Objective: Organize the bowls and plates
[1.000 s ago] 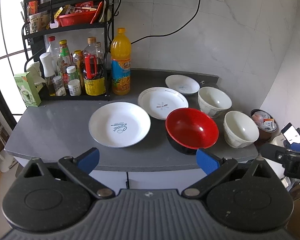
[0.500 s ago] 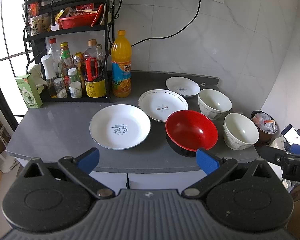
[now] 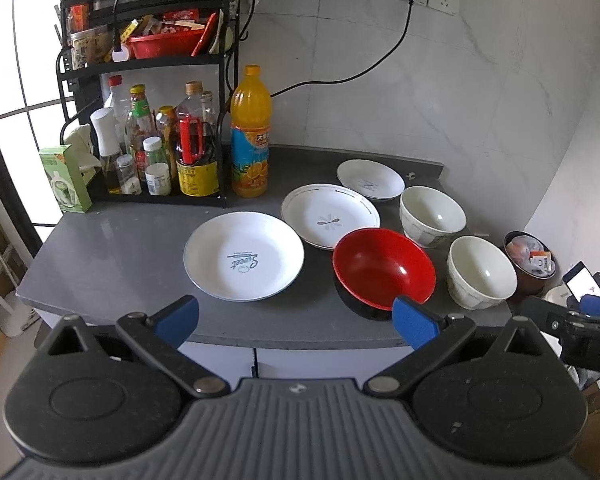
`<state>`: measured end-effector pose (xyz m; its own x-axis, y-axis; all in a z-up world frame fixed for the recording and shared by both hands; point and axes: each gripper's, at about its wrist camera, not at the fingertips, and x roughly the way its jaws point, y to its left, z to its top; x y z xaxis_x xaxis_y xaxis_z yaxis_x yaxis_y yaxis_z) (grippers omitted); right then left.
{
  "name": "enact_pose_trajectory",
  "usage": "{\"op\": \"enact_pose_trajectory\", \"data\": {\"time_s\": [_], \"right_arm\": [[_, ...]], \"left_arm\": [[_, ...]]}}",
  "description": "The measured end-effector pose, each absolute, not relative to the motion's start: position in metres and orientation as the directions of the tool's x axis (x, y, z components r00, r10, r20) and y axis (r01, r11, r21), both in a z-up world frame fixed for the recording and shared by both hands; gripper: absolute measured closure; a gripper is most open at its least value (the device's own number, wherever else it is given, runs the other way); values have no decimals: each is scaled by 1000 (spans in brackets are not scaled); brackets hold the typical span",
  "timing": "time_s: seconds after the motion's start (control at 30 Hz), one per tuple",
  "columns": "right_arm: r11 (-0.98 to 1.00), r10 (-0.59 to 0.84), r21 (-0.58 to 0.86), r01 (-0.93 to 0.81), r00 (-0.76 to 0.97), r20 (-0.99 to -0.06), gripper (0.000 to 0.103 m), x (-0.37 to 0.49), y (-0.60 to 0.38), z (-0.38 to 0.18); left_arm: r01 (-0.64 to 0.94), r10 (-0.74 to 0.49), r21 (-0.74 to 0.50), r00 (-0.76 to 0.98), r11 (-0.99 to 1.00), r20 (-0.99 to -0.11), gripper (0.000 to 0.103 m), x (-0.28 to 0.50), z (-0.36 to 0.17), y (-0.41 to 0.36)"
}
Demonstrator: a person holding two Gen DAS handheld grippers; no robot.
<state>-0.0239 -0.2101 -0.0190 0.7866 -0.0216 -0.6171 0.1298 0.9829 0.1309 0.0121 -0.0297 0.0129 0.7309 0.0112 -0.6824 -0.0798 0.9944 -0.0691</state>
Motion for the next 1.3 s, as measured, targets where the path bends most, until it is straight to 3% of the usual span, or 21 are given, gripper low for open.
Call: {"op": "enact_pose_trajectory", "data": {"time_s": [0.6, 1.3], "right_arm": [[981, -23, 137, 141, 773, -634, 0, -21, -215, -22], [961, -65, 167, 222, 763, -643, 0, 40, -186, -24]], "left_arm": [[-107, 24, -68, 684, 992, -729, 1, 15, 11, -31], [-54, -8, -66, 709, 996, -706, 1, 71, 6, 2]]}}
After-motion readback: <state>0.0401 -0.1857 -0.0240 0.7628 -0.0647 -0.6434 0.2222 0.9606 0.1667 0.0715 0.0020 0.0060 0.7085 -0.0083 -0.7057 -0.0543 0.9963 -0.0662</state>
